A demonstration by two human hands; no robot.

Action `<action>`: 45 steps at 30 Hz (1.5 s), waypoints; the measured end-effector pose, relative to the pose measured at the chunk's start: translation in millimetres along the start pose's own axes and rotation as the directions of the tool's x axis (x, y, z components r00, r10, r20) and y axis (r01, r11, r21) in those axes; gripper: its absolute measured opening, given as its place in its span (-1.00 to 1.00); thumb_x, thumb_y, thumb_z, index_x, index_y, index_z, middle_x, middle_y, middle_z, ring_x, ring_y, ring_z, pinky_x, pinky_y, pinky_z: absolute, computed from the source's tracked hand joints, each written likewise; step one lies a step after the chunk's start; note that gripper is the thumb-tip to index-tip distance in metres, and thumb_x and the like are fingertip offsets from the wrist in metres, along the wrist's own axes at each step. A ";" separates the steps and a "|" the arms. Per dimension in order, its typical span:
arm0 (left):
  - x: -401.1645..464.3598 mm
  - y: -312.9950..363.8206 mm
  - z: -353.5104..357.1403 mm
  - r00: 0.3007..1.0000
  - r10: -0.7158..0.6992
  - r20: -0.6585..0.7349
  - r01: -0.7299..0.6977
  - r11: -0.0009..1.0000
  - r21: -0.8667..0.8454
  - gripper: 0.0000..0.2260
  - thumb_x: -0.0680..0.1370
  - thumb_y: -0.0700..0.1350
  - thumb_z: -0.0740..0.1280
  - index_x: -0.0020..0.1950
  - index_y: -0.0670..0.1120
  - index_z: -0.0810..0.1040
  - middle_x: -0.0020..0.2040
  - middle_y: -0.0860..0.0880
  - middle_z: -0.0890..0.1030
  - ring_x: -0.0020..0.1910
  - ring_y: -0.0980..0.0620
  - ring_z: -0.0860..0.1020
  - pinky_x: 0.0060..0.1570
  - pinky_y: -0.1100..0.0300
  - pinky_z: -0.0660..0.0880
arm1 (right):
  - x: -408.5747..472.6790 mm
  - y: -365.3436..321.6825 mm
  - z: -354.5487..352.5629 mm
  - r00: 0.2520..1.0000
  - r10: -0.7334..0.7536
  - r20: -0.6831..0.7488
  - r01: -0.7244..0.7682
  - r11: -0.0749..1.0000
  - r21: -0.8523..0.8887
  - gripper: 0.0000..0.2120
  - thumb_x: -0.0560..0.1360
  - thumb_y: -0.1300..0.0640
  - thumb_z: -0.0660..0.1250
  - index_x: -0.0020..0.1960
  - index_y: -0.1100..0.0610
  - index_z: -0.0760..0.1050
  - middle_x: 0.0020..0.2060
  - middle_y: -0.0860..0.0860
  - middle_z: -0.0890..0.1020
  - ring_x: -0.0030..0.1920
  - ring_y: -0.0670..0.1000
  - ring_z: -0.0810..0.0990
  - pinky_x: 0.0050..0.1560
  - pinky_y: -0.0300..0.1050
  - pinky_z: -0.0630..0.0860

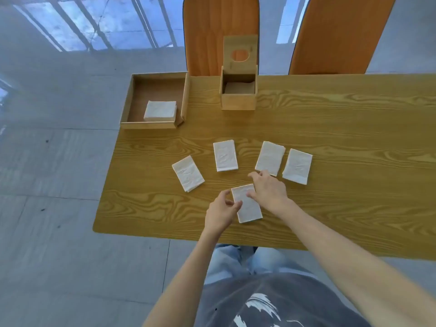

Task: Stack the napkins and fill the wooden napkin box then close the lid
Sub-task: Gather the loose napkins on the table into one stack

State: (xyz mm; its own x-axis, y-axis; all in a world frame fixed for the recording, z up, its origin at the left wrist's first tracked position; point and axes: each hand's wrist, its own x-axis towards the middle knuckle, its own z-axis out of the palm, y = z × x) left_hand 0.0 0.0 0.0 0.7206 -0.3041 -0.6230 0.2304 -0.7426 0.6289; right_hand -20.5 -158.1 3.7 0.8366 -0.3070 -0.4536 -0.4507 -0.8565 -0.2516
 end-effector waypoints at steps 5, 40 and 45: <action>-0.1 -1.2 3.8 1.000 -0.010 -0.003 0.010 0.999 -0.054 -0.52 0.55 0.08 0.36 0.44 0.00 0.41 0.02 0.07 0.61 0.00 0.10 0.57 -0.01 0.15 0.49 | 2.2 -0.7 4.5 0.999 0.046 0.029 -0.046 0.999 -0.010 -0.59 0.52 -0.03 0.38 0.32 0.05 0.43 0.22 0.11 0.45 0.14 0.11 0.57 -0.03 -0.02 0.52; 62.5 -31.3 -106.4 0.859 -0.355 -0.369 0.112 0.833 -0.541 -0.66 0.61 0.02 0.26 0.36 -0.05 0.47 0.20 -0.09 0.62 0.13 -0.06 0.62 0.19 -0.10 0.56 | 78.5 -89.8 -38.1 0.951 -0.298 0.077 0.172 0.722 0.670 -0.82 0.53 0.17 0.41 0.12 0.17 0.59 -0.04 0.08 0.66 0.00 0.06 0.65 -0.06 0.05 0.66; 68.1 -39.0 -111.6 0.869 -0.371 -0.328 0.117 0.797 -0.592 -0.69 0.60 -0.02 0.29 0.33 -0.05 0.51 0.19 -0.09 0.63 0.15 -0.07 0.61 0.21 -0.12 0.55 | 100.4 -116.5 -31.1 0.949 -0.279 0.146 0.115 0.738 0.665 -0.79 0.52 0.18 0.42 0.13 0.22 0.60 -0.01 0.13 0.68 0.04 0.12 0.66 -0.05 0.06 0.65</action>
State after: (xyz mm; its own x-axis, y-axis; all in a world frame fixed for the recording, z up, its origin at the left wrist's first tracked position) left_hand 113.1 74.8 -15.1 0.7552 0.2067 -0.6221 0.6551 -0.2743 0.7040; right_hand 125.7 -102.0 14.0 0.8744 0.0081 -0.4852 -0.4436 -0.3919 -0.8060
